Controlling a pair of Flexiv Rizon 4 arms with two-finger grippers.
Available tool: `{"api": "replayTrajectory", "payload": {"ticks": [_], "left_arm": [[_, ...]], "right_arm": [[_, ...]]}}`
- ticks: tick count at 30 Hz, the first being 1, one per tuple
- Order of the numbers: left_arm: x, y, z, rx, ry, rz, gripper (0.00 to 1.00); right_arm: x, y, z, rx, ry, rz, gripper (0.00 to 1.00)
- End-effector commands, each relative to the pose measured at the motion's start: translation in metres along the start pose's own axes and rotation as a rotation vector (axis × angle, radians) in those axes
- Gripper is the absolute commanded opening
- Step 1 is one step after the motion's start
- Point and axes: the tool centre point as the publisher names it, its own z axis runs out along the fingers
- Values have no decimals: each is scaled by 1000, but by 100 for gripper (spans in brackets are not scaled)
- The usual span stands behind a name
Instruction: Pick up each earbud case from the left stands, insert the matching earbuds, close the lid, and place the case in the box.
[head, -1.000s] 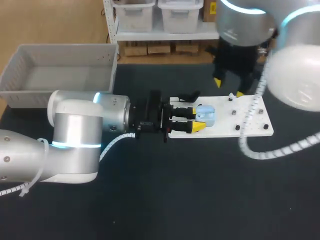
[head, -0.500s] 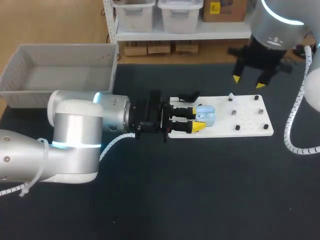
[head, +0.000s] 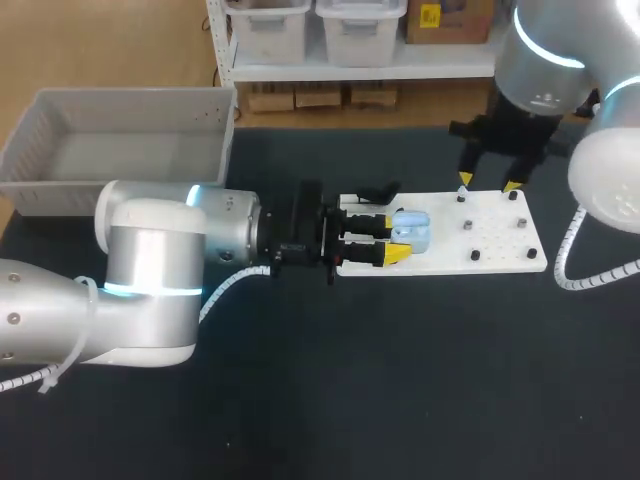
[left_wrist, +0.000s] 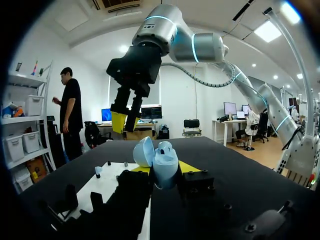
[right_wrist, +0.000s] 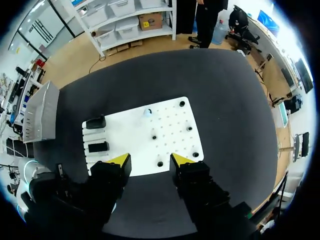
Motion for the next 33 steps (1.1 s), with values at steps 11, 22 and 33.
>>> {"api": "replayTrajectory", "payload": {"ticks": [11,22,33], "left_arm": [[1,-2,0,-7,-3,4,0],[1,-2,0,-7,-3,4,0],[1,-2,0,-7,-3,4,0]], "right_arm": [[-23,13,51,18,81,16,50],[-37,13,76,46,97,146,53],[-42,9,94,62,97,220,47]]}}
